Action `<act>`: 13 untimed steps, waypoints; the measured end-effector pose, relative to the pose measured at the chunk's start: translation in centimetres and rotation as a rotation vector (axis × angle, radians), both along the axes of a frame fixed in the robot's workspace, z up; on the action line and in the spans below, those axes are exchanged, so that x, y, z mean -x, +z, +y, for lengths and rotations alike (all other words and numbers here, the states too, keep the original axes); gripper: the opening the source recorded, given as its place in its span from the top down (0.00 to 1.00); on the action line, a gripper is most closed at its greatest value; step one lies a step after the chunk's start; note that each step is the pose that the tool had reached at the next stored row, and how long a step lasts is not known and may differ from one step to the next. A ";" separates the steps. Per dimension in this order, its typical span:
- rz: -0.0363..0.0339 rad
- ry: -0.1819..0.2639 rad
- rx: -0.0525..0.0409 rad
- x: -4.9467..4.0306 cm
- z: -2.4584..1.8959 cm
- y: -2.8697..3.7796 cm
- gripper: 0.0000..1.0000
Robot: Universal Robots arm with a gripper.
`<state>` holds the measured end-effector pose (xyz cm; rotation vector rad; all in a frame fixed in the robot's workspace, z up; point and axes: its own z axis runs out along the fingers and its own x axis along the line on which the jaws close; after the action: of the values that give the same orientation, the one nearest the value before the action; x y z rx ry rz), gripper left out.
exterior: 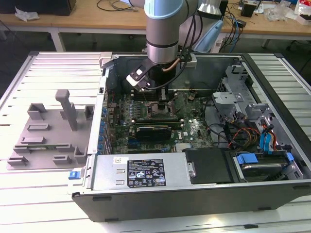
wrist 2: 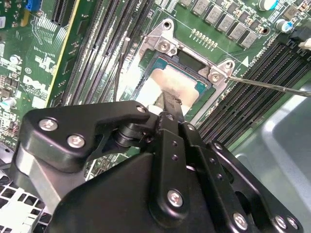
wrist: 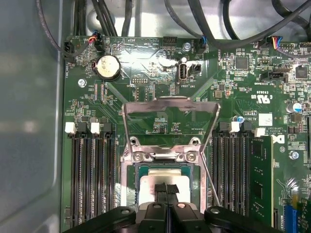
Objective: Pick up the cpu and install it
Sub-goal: 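Place the cpu into insertion slot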
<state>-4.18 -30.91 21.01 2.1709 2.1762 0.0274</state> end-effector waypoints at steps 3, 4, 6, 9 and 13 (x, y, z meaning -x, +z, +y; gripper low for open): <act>0.0001 -0.006 -0.0217 0.03 0.00 -0.20 0.89; 0.0001 -0.007 -0.0242 0.03 0.00 -0.24 0.89; 0.0001 -0.013 -0.0279 0.03 0.00 -0.44 0.89; 0.0000 -0.039 -0.0347 0.03 0.00 -0.57 0.89; -0.0005 -0.063 -0.0400 0.03 0.00 -0.64 0.89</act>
<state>-4.20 -30.91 20.37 2.2591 2.1238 0.0688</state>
